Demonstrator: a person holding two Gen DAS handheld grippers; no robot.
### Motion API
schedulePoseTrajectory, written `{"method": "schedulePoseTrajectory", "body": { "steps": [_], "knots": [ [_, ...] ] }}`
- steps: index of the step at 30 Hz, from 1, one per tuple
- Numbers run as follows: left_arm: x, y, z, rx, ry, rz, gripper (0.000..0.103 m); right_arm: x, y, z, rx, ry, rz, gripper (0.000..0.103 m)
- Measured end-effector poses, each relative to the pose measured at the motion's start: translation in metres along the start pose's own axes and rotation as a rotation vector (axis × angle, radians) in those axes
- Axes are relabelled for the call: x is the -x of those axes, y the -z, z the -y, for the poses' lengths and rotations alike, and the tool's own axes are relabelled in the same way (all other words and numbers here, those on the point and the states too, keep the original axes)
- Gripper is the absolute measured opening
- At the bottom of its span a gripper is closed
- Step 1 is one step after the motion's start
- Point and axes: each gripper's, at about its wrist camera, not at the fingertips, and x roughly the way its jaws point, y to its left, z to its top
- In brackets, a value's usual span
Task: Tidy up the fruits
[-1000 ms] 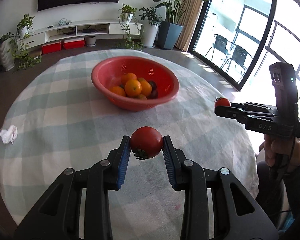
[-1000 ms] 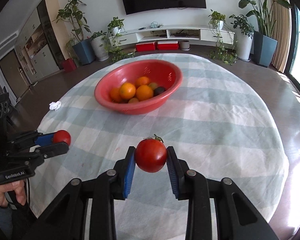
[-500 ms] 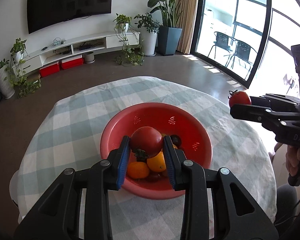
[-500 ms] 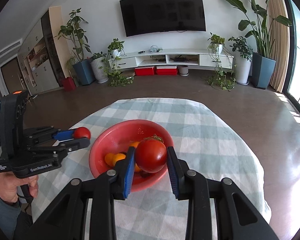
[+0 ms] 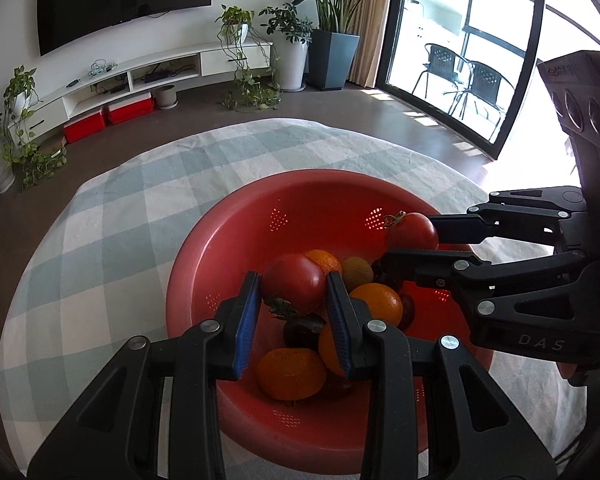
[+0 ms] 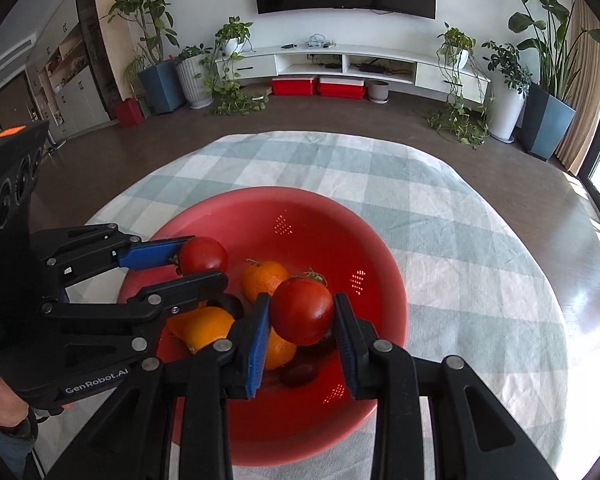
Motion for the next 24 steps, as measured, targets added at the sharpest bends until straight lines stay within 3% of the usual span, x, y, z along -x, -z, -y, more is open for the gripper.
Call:
{"method": "schedulePoseTrajectory", "body": {
  "steps": [9, 10, 11, 13, 18, 21, 24],
  "knots": [
    [-0.01, 0.003, -0.002, 0.011, 0.002, -0.01, 0.031, -0.017, 0.002, 0.001, -0.001, 0.035, -0.034, 0.034],
    [-0.01, 0.003, -0.003, 0.016, -0.001, -0.009, 0.036, -0.018, 0.002, 0.001, 0.001, 0.04, -0.032, 0.034],
    [-0.01, 0.003, -0.004, 0.018, -0.014, -0.004, 0.046, -0.018, 0.003, 0.001, 0.002, 0.045, -0.029, 0.037],
    [-0.008, 0.002, -0.005, 0.023, -0.016, 0.009, 0.054, -0.018, 0.003, 0.002, -0.002, 0.048, -0.026, 0.04],
    [-0.003, 0.002, -0.005, 0.029, -0.014, 0.018, 0.058, -0.016, 0.002, 0.004, -0.005, 0.047, -0.024, 0.04],
    [0.003, 0.002, -0.007, 0.04, -0.024, 0.03, 0.068, -0.014, 0.003, 0.004, -0.008, 0.051, -0.015, 0.04],
    [0.014, 0.0, -0.008, 0.049, -0.027, 0.049, 0.075, -0.006, 0.006, 0.004, -0.017, 0.056, 0.003, 0.048]
  ]
}}
